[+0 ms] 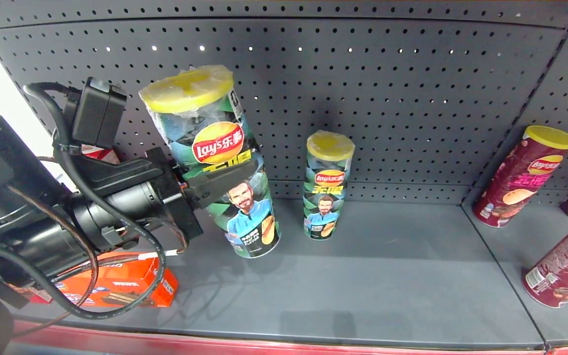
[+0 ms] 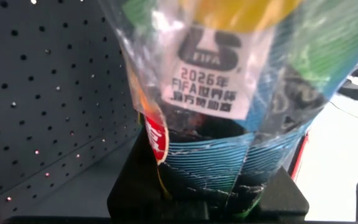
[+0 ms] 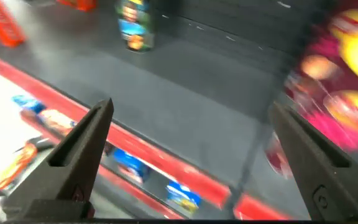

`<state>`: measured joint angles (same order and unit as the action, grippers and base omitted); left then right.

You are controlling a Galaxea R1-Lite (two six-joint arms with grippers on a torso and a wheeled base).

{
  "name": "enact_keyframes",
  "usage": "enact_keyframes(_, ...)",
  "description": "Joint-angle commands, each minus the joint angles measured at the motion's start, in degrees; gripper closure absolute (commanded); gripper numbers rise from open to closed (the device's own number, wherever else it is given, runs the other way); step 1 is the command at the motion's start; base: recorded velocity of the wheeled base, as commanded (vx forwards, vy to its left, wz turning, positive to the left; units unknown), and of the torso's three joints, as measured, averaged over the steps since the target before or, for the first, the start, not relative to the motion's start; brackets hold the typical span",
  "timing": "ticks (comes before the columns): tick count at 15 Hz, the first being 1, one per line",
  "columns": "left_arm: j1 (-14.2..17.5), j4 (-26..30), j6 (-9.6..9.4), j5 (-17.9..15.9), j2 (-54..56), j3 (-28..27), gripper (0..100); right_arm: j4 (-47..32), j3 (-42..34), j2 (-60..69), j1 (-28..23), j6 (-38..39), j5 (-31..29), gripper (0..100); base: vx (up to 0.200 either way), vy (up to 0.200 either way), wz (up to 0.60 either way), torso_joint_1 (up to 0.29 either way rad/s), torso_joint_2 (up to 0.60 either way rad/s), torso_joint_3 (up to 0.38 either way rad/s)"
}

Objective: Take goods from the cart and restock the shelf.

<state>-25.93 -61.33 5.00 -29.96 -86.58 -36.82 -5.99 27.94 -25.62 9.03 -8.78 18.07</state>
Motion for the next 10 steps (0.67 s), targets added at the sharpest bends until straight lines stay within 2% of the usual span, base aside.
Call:
enact_keyframes(1,0.2,0.1,0.01,0.1,-0.1,0.3,100,4.1,0.4,-10.1,4.1,-0.3,1.4,0,0.000,0.000,0.00,0.000,0.00,0.000)
enact_keyframes(2,0.2,0.2,0.10,0.4,0.0,0.1,100,11.3,0.3,-16.7,8.8,0.5,1.4,0,0.000,0.000,0.00,0.000,0.00,0.000)
enact_keyframes(4,0.1,0.4,0.10,0.8,0.2,0.3,100,16.4,1.2,-23.9,12.2,0.9,1.1,0,0.000,0.000,0.00,0.000,0.00,0.000)
enact_keyframes(5,0.1,0.4,0.10,0.8,0.2,0.3,100,16.4,1.2,-23.9,12.2,0.9,1.1,0,0.000,0.000,0.00,0.000,0.00,0.000)
enact_keyframes(8,0.2,0.5,1.33,1.8,0.6,0.3,100,23.1,5.5,-38.2,12.9,0.4,-0.4,0,0.000,0.000,0.00,0.000,0.00,0.000)
enact_keyframes(10,0.2,0.5,2.38,2.4,0.8,0.5,100,31.9,7.5,-48.4,12.2,-2.4,0.2,0,0.000,0.000,0.00,0.000,0.00,0.000)
